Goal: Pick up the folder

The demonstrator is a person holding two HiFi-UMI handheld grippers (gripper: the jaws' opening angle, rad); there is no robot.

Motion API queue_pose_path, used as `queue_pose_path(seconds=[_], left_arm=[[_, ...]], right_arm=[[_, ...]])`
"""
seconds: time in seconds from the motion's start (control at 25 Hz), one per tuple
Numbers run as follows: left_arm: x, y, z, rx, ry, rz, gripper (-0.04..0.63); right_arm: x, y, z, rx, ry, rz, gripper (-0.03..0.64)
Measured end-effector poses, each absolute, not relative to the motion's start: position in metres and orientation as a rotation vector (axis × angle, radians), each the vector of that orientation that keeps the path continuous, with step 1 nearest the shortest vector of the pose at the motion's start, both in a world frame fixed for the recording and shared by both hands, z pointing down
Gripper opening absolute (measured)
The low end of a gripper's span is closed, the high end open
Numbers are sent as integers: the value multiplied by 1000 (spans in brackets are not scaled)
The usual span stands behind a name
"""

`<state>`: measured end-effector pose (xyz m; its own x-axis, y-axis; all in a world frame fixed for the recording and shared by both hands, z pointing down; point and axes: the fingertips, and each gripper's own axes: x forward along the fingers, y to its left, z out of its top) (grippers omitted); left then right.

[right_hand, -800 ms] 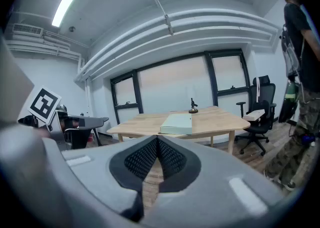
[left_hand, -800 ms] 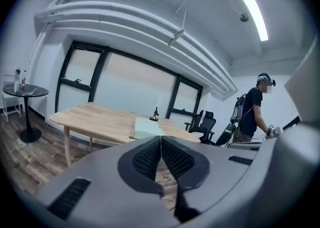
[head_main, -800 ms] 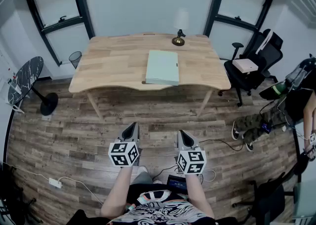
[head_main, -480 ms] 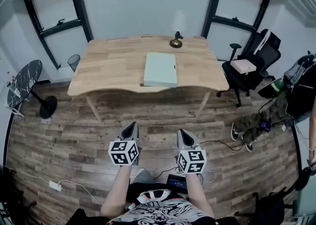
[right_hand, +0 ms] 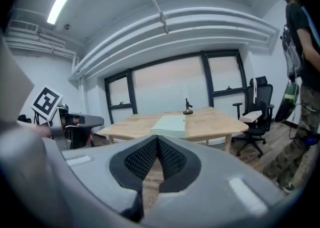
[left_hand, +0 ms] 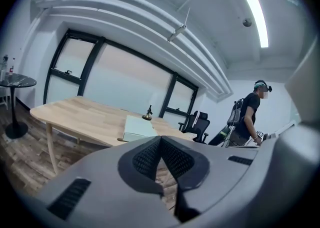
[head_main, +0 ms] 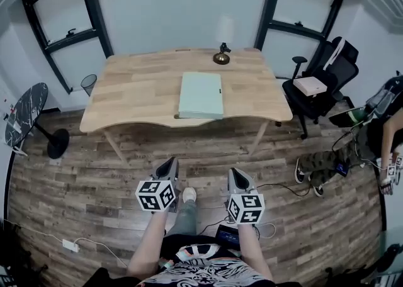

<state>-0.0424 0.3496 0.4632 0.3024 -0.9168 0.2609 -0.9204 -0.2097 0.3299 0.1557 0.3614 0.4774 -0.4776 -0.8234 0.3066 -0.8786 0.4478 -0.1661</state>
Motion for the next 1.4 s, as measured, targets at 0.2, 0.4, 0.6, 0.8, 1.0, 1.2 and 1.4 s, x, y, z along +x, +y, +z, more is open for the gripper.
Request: queue_pose_path(seconds=[0.2, 0.4, 0.6, 0.8, 1.0, 1.2, 1.4], left_arm=[[-55, 260, 466, 2218, -1662, 47, 8], [-74, 142, 460, 2209, -1636, 6, 8], [-107, 40, 479, 2177, -1591, 38, 8], [-121, -48, 496, 2161, -1532, 53, 8], [-127, -103, 502, 2171, -1495, 63, 8], [-126, -119, 508, 2168, -1483, 68, 9], [-123, -125, 508, 2177, -1474, 85, 9]], right_arm=[[161, 284, 491, 1533, -2444, 440, 4], [151, 169, 496, 1551, -2364, 426, 5], [113, 57, 510, 1546, -2328, 494, 5], [95, -23, 514, 1557, -2292, 511, 5], [95, -60, 517, 1623, -2251, 545, 5], [109, -64, 521, 1681, -2218, 596, 5], [117, -74, 522, 1717, -2219, 628, 5]])
